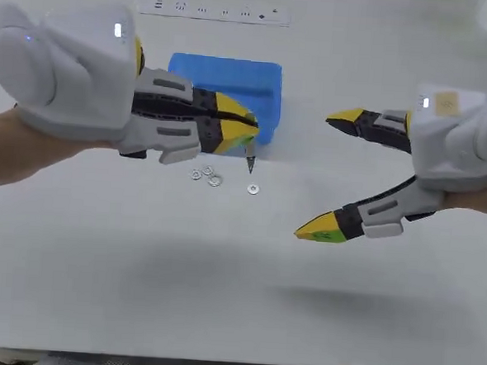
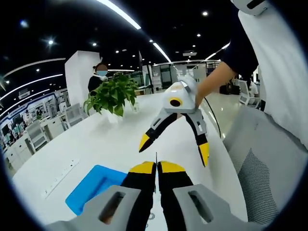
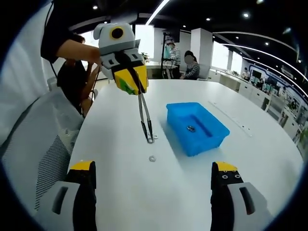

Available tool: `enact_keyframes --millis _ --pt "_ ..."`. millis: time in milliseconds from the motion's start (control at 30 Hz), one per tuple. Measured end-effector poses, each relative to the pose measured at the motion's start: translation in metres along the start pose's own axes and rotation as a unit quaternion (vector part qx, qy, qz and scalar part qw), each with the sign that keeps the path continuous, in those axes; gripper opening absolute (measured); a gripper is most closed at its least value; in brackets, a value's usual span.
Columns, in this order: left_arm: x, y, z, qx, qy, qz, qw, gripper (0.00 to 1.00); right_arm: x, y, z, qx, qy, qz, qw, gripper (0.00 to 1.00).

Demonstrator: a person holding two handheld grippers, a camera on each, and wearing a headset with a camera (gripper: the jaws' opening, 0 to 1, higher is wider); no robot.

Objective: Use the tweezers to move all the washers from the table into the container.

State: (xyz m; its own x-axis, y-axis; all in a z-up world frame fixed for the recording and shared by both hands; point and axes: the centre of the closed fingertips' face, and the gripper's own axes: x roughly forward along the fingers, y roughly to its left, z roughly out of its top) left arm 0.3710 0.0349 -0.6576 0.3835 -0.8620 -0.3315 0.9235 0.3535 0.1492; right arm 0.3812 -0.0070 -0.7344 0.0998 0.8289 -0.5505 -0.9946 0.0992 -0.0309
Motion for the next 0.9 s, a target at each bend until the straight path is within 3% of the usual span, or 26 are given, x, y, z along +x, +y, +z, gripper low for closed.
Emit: enact_keyframes --millis 167,467,900 --pt "0.008 -0.002 -0.015 -0.008 0.008 -0.011 0.9999 0.05 0.000 0.002 -0.014 0.010 0.010 0.003 0.9999 1.00" --pt "0.019 0.002 -0.030 -0.018 0.012 -0.024 0.9995 0.05 0.003 0.006 -0.025 0.045 0.006 0.014 0.9989 1.00" --pt "0.025 -0.002 -0.039 -0.019 0.019 -0.040 0.9989 0.05 0.009 0.010 -0.031 0.067 0.001 0.022 0.9975 1.00"
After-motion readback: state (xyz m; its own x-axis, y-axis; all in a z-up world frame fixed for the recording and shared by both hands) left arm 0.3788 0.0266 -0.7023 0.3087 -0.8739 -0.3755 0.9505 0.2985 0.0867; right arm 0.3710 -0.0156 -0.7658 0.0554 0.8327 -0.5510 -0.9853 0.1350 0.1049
